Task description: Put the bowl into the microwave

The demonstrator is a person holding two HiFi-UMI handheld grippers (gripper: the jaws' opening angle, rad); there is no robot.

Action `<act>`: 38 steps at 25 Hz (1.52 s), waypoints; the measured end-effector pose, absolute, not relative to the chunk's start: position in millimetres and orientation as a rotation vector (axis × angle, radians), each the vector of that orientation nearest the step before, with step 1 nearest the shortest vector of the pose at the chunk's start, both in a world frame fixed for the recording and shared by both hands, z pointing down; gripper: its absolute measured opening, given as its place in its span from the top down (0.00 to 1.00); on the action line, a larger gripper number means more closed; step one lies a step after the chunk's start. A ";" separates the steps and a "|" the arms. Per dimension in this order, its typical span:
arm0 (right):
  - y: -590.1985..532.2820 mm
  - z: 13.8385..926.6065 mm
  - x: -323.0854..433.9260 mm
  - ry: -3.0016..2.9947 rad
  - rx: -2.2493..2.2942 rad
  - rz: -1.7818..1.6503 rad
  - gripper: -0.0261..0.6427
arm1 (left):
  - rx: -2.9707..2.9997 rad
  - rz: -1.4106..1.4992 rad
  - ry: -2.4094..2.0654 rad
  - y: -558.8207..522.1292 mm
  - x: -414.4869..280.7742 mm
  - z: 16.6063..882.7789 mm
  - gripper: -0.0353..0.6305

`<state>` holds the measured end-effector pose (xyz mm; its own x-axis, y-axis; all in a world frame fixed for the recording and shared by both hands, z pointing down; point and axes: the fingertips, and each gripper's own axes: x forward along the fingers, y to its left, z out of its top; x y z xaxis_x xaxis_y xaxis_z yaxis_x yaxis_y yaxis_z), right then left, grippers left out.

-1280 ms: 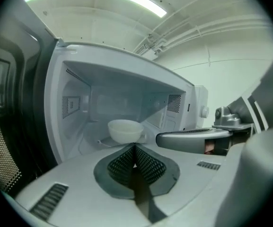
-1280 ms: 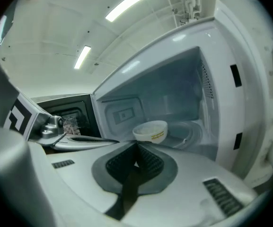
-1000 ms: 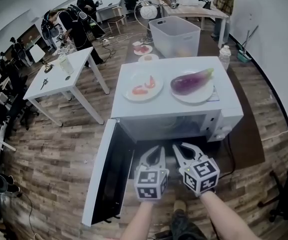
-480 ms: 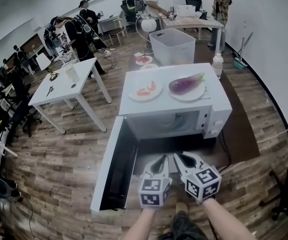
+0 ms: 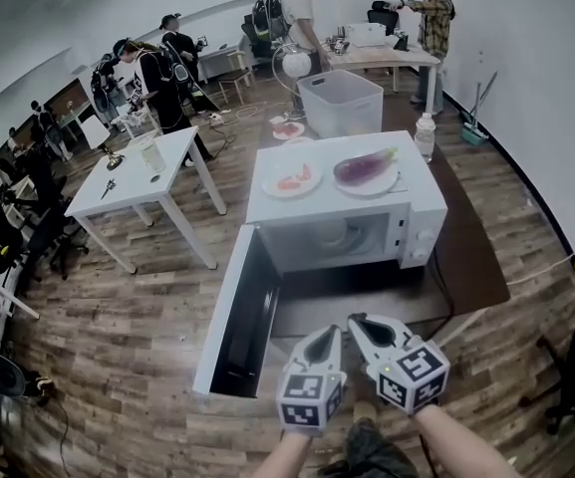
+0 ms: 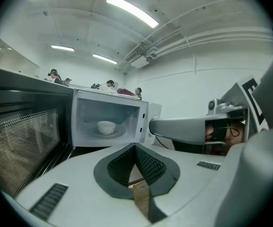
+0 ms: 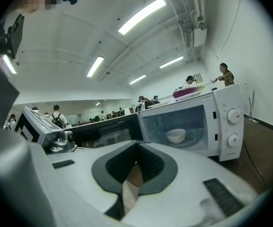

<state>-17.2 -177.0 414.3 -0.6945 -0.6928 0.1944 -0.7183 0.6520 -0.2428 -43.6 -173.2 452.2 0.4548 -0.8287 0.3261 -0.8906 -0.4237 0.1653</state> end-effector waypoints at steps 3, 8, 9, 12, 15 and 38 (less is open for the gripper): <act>-156.9 405.5 -19.7 -2.792 1.169 0.445 0.96 | 2.392 0.267 -1.476 -154.0 -47.5 445.5 0.95; -126.6 388.0 -21.5 -2.824 1.167 0.413 0.96 | 2.374 0.198 -1.478 -127.2 -54.8 428.6 0.95; -121.6 385.2 -20.9 -2.829 1.169 0.404 0.96 | 2.370 0.180 -1.478 -123.2 -55.3 425.8 0.95; -104.9 383.1 -19.8 -2.841 1.164 0.387 0.96 | 2.374 0.160 -1.468 -107.3 -54.6 422.0 0.95; -87.6 381.0 -21.2 -2.850 1.147 0.378 0.96 | 2.388 0.151 -1.454 -89.4 -53.2 413.4 0.95; 13.8 356.1 -11.9 -2.832 1.191 0.393 0.96 | 2.429 0.101 -1.328 8.3 -66.1 380.5 0.95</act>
<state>-11.9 13.8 356.1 -0.7033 -0.6974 0.1379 -0.7086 0.6721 -0.2149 -66.1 8.3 380.5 0.5537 -0.7986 0.2360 -0.8252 -0.4881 0.2844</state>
